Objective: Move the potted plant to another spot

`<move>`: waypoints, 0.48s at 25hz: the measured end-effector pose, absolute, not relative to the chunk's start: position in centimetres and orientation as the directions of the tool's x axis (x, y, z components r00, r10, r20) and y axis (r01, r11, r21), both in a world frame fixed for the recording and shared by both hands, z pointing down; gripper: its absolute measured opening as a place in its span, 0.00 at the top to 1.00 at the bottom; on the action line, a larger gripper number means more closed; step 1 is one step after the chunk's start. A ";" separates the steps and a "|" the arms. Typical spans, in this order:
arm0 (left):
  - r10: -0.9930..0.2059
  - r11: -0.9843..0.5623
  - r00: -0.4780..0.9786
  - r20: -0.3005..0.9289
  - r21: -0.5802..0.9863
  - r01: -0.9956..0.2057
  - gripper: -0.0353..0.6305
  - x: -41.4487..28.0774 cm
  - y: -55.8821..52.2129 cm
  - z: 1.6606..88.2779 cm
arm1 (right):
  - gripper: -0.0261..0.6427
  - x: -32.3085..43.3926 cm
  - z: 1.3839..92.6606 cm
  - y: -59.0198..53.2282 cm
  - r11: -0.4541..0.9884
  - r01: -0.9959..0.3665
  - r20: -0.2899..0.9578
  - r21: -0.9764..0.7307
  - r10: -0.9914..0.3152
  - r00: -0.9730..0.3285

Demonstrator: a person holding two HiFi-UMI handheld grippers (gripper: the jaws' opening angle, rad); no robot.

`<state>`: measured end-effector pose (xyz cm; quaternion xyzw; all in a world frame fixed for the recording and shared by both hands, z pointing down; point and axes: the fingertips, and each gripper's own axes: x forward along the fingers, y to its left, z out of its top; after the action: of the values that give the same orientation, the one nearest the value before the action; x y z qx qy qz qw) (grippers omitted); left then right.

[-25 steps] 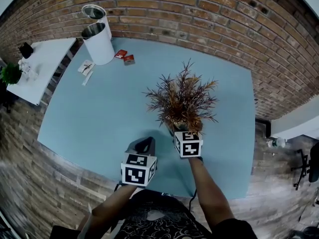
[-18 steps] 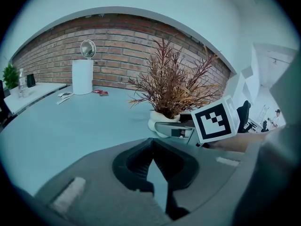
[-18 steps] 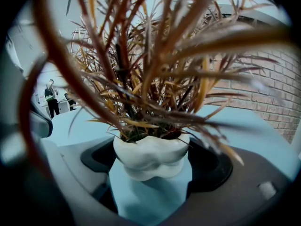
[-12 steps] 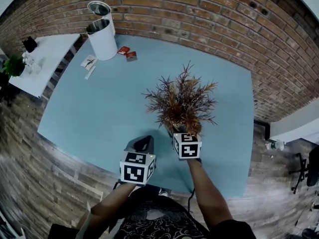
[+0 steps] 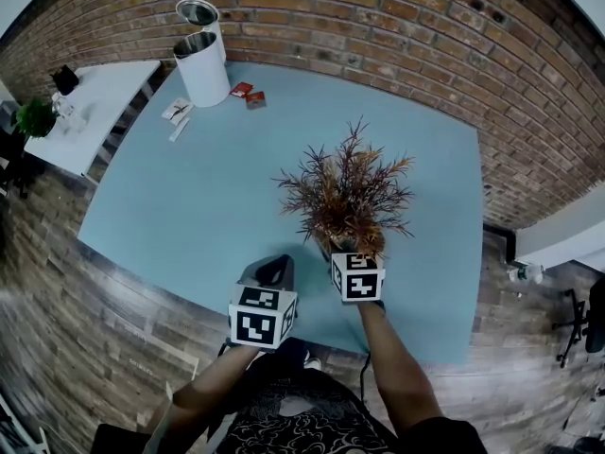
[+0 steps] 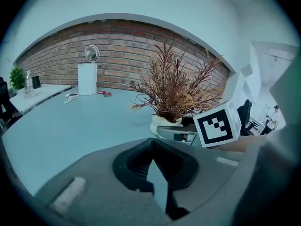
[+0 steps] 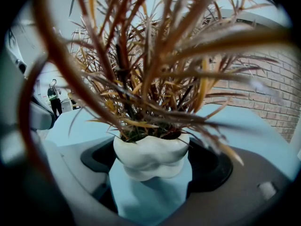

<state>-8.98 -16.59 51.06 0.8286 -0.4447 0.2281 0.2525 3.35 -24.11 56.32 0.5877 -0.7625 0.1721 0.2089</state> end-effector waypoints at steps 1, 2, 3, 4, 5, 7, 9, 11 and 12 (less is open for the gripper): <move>-0.623 -0.476 0.499 0.603 0.214 -0.853 0.95 -9.0 -16.3 51.0 | 0.27 3.3 56.3 -23.8 0.252 -0.968 0.520 -0.017 -0.824 -0.224; -0.624 -0.475 0.498 0.603 0.214 -0.854 0.95 -9.1 -16.0 51.0 | 0.27 3.2 56.3 -23.5 0.254 -0.967 0.521 -0.017 -0.823 -0.226; -0.624 -0.474 0.497 0.603 0.213 -0.854 0.95 -9.1 -15.7 51.0 | 0.27 3.2 56.3 -23.2 0.257 -0.966 0.522 -0.017 -0.822 -0.228; -0.625 -0.473 0.496 0.602 0.213 -0.855 0.95 -9.1 -15.3 51.0 | 0.27 3.1 56.3 -22.8 0.260 -0.966 0.523 -0.016 -0.821 -0.230; -0.626 -0.472 0.496 0.602 0.214 -0.855 0.95 -9.2 -15.0 51.0 | 0.27 3.0 56.3 -22.5 0.262 -0.965 0.524 -0.016 -0.820 -0.231; -0.628 -0.471 0.496 0.600 0.214 -0.856 0.95 -9.2 -14.5 50.9 | 0.27 2.9 56.3 -21.9 0.263 -0.965 0.526 -0.017 -0.818 -0.233; -0.629 -0.469 0.495 0.600 0.215 -0.857 0.95 -9.2 -14.0 50.8 | 0.27 2.8 56.3 -21.4 0.265 -0.964 0.526 -0.018 -0.817 -0.235; -0.630 -0.467 0.494 0.600 0.215 -0.858 0.95 -9.3 -13.4 50.9 | 0.27 2.7 56.3 -20.8 0.268 -0.963 0.527 -0.018 -0.816 -0.237; -0.630 -0.467 0.493 0.600 0.215 -0.858 0.95 -9.3 -13.1 50.9 | 0.27 2.6 56.4 -20.5 0.269 -0.963 0.526 -0.018 -0.816 -0.238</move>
<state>-9.32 -13.06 50.87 0.8262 -0.4503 0.2251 0.2527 2.58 -20.49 56.36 0.5794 -0.7677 0.1724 0.2127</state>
